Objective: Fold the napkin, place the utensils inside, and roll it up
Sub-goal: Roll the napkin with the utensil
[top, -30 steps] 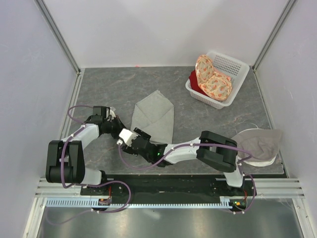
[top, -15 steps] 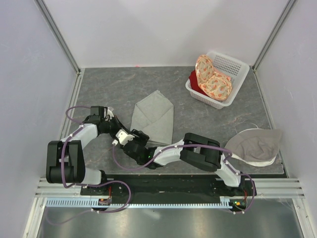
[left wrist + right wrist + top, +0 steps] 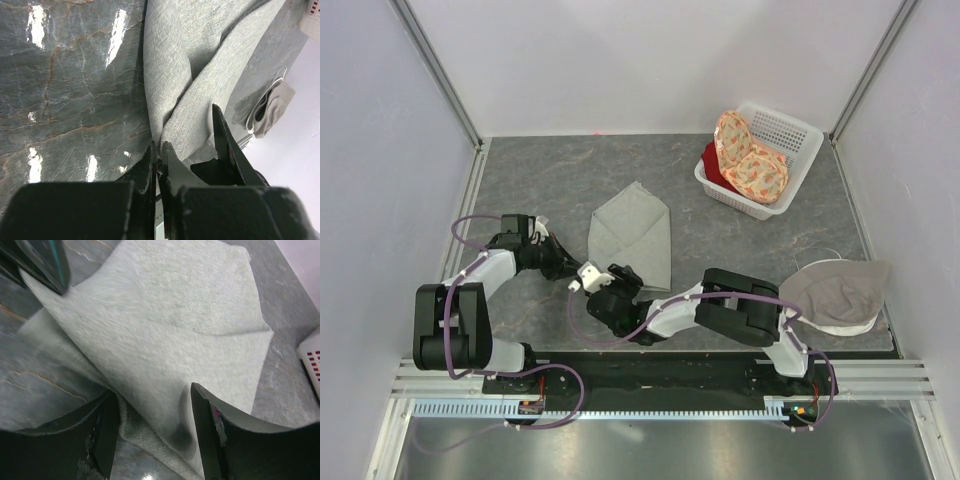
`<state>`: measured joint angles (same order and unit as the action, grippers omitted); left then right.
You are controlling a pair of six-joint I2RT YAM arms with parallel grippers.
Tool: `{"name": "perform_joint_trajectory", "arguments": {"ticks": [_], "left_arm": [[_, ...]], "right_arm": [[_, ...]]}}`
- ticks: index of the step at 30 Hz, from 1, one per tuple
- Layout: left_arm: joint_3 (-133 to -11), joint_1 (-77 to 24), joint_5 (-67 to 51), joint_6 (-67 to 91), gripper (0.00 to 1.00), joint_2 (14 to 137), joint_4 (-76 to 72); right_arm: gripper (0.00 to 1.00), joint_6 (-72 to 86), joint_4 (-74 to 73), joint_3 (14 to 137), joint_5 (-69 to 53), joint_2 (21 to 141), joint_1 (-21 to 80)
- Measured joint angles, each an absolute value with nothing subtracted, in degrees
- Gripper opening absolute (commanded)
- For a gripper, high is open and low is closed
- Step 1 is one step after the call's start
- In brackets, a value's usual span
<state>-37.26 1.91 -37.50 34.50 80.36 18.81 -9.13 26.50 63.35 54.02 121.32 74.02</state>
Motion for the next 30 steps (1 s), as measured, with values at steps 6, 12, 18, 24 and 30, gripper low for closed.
{"name": "perform_joint_trajectory", "arguments": {"ticks": [6,12,18,24,30], "left_arm": [[-37.3,2.1,-37.6,34.5,0.02,80.4,18.8],[-37.3,2.3,-37.6,34.4,0.12,80.3,18.8],[-37.3,2.3,-35.8,32.4,0.77,77.5,20.2],[-35.9,2.3,-32.9,32.3,0.82,69.7,20.6],[-29.2,2.1,-32.3,35.5,0.82,64.0,17.9]], "right_arm": [[0.63,-8.8,27.0,59.6,55.7,119.3,74.0],[0.62,-8.8,28.8,57.8,55.5,118.5,73.9],[0.69,-9.7,29.0,57.5,54.7,118.1,73.8],[0.77,-9.3,26.5,56.1,49.1,114.9,73.3],[0.84,-8.0,23.8,52.9,40.8,109.0,73.3]]}}
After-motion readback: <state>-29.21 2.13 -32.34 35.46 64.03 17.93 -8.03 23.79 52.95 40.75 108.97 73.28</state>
